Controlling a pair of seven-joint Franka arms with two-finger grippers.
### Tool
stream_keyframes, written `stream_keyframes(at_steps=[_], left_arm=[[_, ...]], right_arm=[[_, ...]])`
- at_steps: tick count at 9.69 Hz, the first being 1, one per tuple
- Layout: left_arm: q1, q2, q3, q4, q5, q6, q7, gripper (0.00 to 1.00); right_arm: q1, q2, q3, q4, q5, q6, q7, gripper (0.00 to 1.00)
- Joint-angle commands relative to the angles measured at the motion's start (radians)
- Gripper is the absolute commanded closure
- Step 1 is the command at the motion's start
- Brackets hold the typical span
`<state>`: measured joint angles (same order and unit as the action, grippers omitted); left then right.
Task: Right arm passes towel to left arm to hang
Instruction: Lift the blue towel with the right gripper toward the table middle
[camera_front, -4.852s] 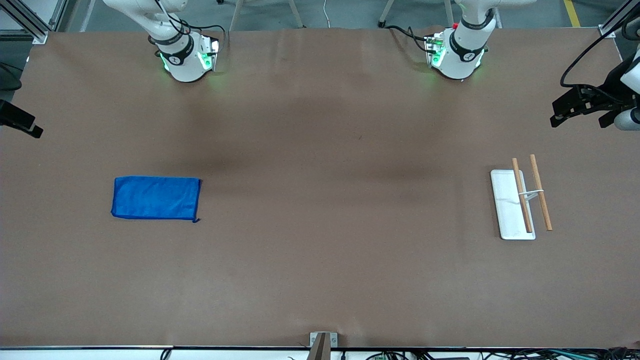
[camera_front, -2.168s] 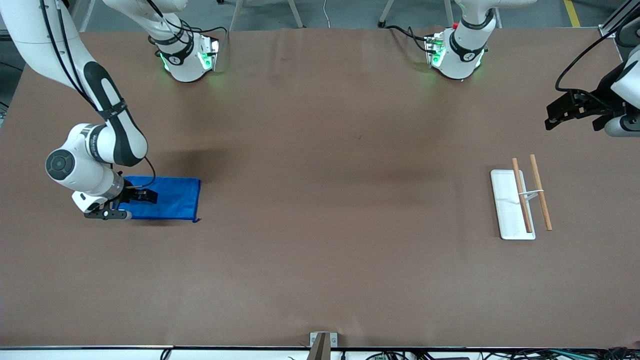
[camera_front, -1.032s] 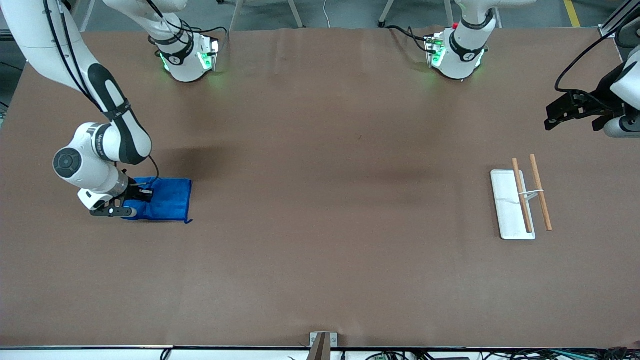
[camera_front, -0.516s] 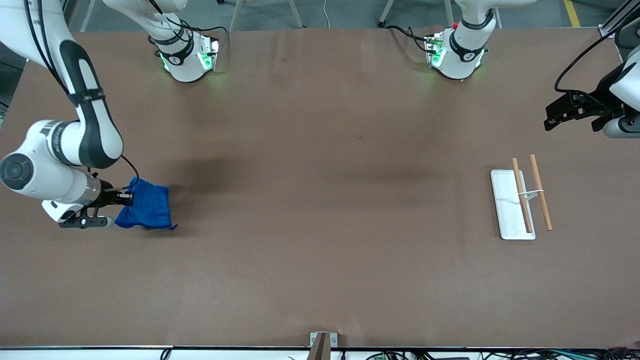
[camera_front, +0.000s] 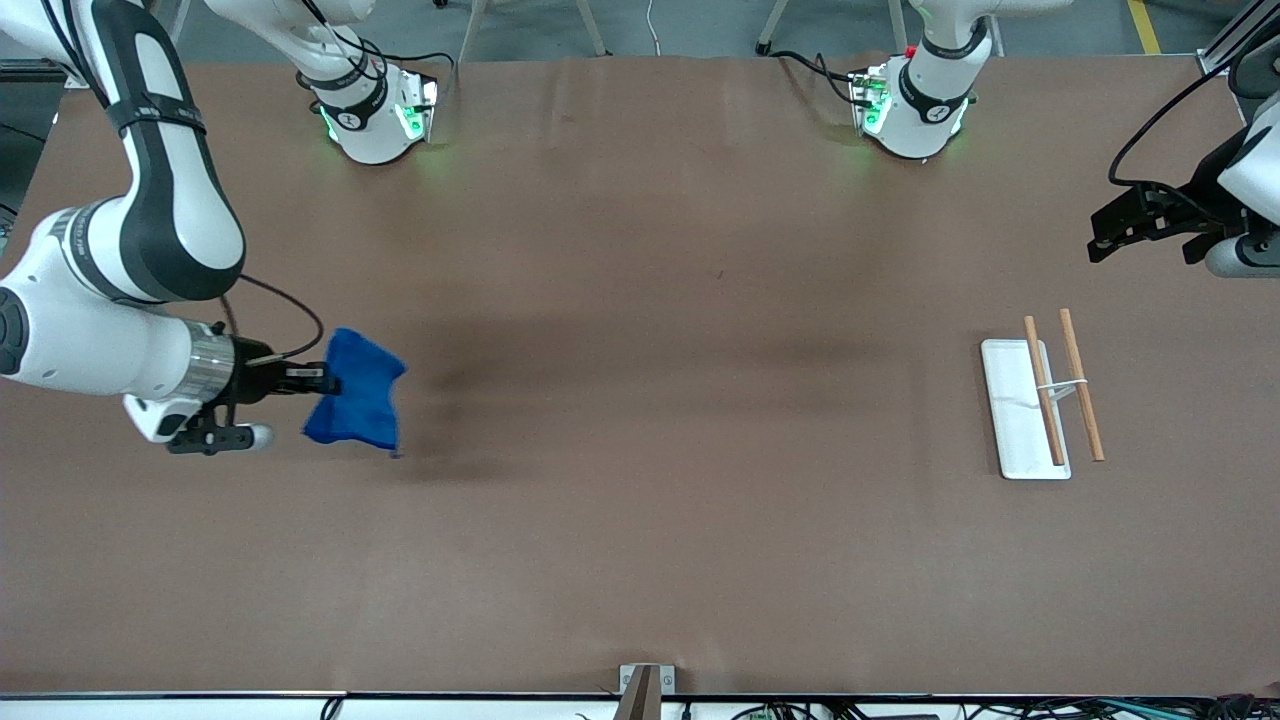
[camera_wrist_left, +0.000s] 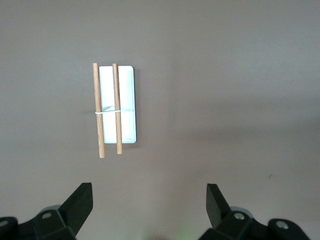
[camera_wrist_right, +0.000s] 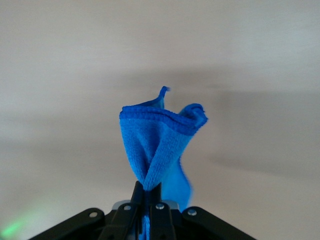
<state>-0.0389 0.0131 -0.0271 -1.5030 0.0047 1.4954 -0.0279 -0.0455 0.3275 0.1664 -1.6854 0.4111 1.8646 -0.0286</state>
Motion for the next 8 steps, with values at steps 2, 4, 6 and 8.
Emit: stream_keyframes(at_steps=[2,4,6,8], left_arm=[[-0.002,0.019,-0.002,-0.01,0.001,-0.001,0.016,0.0],[0.002,0.025,-0.002,-0.014,-0.058,0.0,0.035,0.0],[0.025,0.028,0.004,-0.026,-0.182,0.0,0.094,0.0],[0.063,0.028,0.004,-0.062,-0.318,-0.007,0.157,0.0]], right_arm=[[-0.007,0.012,0.137,0.006,0.324,0.039,0.001,0.99],[-0.002,0.015,0.223,0.006,0.54,0.091,-0.037,0.99],[0.006,0.036,0.321,-0.002,0.754,0.171,-0.115,1.0],[0.012,0.073,0.398,-0.004,0.958,0.174,-0.216,1.0]])
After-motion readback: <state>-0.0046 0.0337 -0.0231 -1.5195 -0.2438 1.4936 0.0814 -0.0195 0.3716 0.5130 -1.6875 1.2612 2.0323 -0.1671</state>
